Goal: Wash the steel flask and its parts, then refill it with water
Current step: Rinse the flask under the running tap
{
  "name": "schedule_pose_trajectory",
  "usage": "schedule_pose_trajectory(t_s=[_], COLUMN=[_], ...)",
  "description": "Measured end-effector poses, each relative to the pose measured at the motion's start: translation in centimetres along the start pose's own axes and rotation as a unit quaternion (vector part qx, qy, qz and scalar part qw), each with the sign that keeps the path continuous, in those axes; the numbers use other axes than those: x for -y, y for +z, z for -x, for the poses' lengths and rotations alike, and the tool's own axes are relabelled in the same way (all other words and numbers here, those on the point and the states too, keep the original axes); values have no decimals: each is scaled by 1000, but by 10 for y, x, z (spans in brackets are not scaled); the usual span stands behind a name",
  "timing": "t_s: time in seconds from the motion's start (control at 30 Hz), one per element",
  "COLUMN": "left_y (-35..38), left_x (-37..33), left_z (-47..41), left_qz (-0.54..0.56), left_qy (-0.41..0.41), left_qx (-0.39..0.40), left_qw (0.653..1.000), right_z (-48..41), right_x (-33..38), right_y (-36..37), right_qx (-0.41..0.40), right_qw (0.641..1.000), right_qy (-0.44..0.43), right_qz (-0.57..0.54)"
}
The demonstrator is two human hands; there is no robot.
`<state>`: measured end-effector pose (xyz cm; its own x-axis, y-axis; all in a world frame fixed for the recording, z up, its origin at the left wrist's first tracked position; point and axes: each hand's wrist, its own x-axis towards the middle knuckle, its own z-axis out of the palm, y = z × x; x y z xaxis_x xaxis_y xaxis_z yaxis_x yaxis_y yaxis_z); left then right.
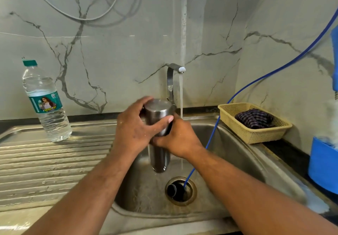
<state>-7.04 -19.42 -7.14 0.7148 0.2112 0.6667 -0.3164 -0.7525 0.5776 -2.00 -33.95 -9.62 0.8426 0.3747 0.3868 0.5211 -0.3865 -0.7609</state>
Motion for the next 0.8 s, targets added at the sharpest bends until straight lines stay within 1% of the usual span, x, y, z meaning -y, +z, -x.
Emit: schedule_pose_trajectory(t_s=[0.03, 0.07, 0.13, 0.17, 0.2, 0.27, 0.3, 0.33, 0.4, 0.43, 0.47, 0.53, 0.57, 0.6, 0.67, 0.7, 0.73, 0.8], left_y=[-1, -1, 2, 1, 1, -2, -3, -2, 0, 0, -2, -8, -12, -16, -26, -33, -39, -49], left_x=[-3, -2, 2, 3, 3, -2, -3, -1, 4, 5, 4, -4, -9, -11, 0, 12, 28, 57], left_z=[-2, -1, 7, 10, 9, 2, 0, 1, 7, 9, 9, 0, -6, -11, -12, -9, -4, 8], left_qz=[-1, -11, -27, -25, -17, 12, 25, 27, 9, 10, 21, 55, 69, 74, 30, -9, -50, -122], left_qy=[26, 30, -19, -30, -20, 36, 50, 44, -33, -61, -61, -23, -15, -20, -57, -72, -77, -81], left_qx=[-18, -15, 36, 50, 42, -2, -13, -4, 54, 73, 71, 40, 44, 72, 149, 169, 173, 173], left_qw=[999, 999, 999, 998, 999, 999, 998, 999, 998, 995, 995, 997, 997, 994, 987, 983, 981, 974], right_z=[-1, 0, 5, 7, 8, 3, 1, 2, 7, 8, 8, 2, -1, -1, -1, -1, 0, -1], right_x=[1, 2, -3, -3, -1, 1, 2, 4, -2, -3, -3, -3, -2, -3, -11, -13, -13, -5], right_y=[0, 0, 4, 4, 2, -1, -1, 0, 5, 5, 4, 1, 1, 0, 2, 3, 1, -4], right_qx=[-12, -6, 40, 48, 35, -16, -26, -17, 37, 38, 16, -31, -36, -28, 19, 31, 27, -3], right_qw=[1000, 1000, 998, 997, 998, 1000, 1000, 1000, 997, 995, 996, 999, 999, 999, 990, 984, 984, 991], right_qy=[-12, -8, 25, 34, 34, -3, -7, 1, 41, 47, 43, 17, 22, 38, 81, 90, 93, 80], right_qz=[-16, -17, 36, 47, 45, 6, -8, -15, 45, 74, 82, 27, 9, 16, 116, 148, 152, 103])
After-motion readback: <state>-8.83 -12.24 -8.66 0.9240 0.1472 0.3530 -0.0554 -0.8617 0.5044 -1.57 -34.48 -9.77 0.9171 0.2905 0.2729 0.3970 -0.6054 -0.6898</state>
